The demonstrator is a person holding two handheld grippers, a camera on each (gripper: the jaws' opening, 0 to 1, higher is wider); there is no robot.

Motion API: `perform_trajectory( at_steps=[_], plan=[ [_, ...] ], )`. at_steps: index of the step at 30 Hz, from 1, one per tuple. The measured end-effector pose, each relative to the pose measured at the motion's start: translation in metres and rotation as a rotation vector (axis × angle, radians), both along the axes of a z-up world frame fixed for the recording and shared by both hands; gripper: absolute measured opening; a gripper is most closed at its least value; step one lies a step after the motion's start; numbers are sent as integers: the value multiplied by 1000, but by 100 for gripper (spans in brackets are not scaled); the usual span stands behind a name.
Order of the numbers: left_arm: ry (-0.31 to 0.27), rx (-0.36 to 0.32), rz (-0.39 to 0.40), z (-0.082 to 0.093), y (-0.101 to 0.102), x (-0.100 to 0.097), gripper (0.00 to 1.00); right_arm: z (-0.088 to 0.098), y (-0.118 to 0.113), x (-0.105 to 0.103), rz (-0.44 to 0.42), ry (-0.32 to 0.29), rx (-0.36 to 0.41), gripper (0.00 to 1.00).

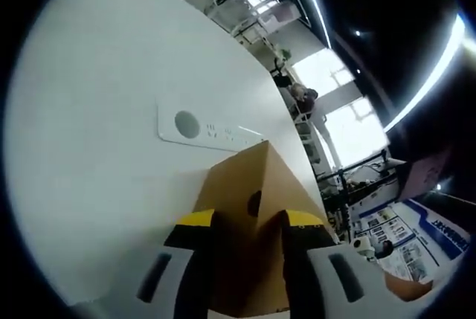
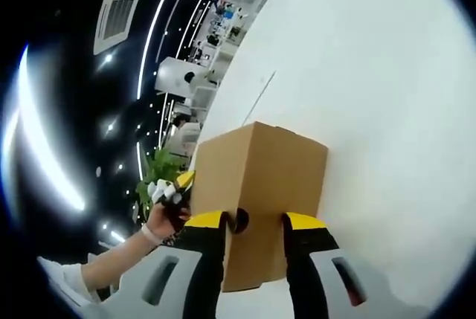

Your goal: Operate the shoe box by opening the lid, removing the specified soft item, and placing it in the target area until the item is outside and the box remains undamaged.

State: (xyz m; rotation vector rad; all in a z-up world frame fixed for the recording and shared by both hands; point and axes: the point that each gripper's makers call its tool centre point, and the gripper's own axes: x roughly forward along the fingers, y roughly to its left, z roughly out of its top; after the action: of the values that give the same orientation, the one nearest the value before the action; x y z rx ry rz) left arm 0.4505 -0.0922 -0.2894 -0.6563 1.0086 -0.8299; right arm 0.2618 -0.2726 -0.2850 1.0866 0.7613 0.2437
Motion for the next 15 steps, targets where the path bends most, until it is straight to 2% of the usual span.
perform_trajectory(
  at_steps=[15],
  plan=[
    [20, 6, 7, -1, 6, -7, 33, 1, -4, 4, 4, -5, -25, 28]
  ],
)
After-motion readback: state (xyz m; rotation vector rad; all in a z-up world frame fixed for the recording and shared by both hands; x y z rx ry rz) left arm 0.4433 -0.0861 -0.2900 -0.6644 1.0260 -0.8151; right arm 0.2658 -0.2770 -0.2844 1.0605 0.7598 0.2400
